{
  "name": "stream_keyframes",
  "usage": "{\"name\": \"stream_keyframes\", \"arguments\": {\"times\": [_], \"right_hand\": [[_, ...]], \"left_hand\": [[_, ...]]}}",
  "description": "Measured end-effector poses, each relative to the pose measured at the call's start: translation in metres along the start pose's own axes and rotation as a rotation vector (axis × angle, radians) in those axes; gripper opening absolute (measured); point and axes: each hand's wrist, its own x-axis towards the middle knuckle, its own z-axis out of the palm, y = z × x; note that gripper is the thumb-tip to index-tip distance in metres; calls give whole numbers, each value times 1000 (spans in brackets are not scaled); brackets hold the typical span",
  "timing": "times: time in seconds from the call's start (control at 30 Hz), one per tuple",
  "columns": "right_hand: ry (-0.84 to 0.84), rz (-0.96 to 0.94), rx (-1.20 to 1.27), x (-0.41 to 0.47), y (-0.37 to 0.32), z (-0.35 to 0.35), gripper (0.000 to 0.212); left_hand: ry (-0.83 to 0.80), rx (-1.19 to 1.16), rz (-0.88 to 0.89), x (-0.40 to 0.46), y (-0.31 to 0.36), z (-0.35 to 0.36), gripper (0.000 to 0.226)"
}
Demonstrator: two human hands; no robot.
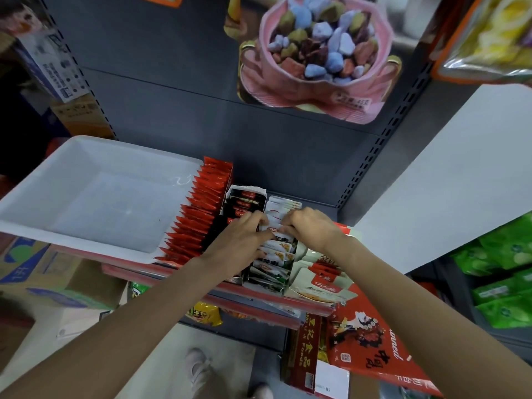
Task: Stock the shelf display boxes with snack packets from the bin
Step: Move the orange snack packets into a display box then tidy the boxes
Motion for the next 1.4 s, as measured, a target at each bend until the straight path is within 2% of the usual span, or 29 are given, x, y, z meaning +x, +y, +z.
{"name": "stream_keyframes", "arguments": {"times": [0.07, 0.17, 0.27, 0.33, 0.43, 0.6, 0.67, 0.73, 0.8, 0.97, 1.07, 1.27, 1.4], "right_hand": [[-42, -29, -11, 0, -1, 1, 28], [-48, -90, 94, -4, 2, -6, 24], [20, -21, 340, -7, 4, -9, 28], [55, 28, 326, -5, 2, -6, 24], [81, 82, 184, -2, -4, -4, 21], [51, 91, 192, 1, -8, -8, 28], [27, 63, 204, 1, -7, -7, 24], [33, 47, 241, 2, -2, -7, 17], [40, 34, 264, 2, 0, -8, 19], [151, 20, 91, -6, -8, -3, 28], [181, 11, -10, -7, -14, 2, 34], [73, 31, -65, 3, -12, 1, 26], [126, 62, -87, 2, -12, 6, 19]], "left_hand": [[14, 37, 7, -1, 0, -1, 46], [-109, 49, 25, 1, -2, 0, 51], [-109, 44, 31, 1, -2, -1, 49], [-91, 14, 38, 1, -3, 2, 46], [-53, -100, 76, -1, -7, 9, 39], [-180, -420, 17, -1, -10, 4, 41], [-213, -501, -12, 3, -9, 0, 40], [-228, -458, -8, 6, -7, -2, 38], [-211, -320, 23, 9, -6, -2, 37], [-187, -124, 45, 12, -6, -5, 46], [-170, -89, 47, 11, -6, -5, 46], [-153, -115, 38, 9, -9, 0, 43], [-133, -129, 49, 8, -8, -1, 42]]}}
